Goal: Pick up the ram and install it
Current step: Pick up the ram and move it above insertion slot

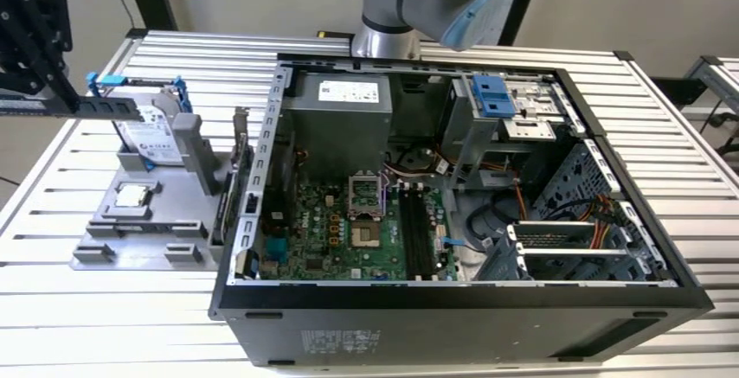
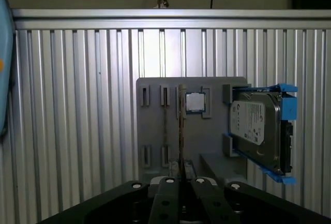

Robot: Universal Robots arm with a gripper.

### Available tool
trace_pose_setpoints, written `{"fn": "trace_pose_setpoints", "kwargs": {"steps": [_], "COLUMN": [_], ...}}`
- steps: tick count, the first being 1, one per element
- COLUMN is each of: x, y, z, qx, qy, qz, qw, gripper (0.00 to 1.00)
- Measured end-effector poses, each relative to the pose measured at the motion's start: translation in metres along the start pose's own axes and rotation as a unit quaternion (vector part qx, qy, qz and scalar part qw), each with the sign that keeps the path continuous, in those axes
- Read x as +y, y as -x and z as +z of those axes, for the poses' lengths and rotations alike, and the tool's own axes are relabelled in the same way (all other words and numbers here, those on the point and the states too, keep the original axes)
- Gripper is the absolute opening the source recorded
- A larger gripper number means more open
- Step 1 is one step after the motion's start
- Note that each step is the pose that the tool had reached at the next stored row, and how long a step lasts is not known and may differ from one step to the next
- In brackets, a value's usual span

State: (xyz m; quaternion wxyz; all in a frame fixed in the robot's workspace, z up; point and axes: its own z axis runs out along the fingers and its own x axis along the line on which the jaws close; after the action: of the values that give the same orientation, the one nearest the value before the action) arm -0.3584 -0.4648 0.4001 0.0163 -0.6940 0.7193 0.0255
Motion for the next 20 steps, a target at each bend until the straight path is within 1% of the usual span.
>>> {"fn": "trace_pose_setpoints", "kwargs": {"steps": [3,9,13,20], "x": [-0.0014,-0.0126,-0.0221,-0.0407], "y": [0.0001,0.0005,0.0008,0.0015], "z": [-0.0003,-0.0003,-0.0004,-0.0006], "qx": [0.0001,0.0001,0.0001,0.0001], "qy": [0.0001,0.0003,0.0006,0.0017], "qz": [0.0,0.0,0.0,0.0], "qw": [1.0,1.0,1.0,1.0], "gripper": [0.0,0.0,0.0,0.0]}}
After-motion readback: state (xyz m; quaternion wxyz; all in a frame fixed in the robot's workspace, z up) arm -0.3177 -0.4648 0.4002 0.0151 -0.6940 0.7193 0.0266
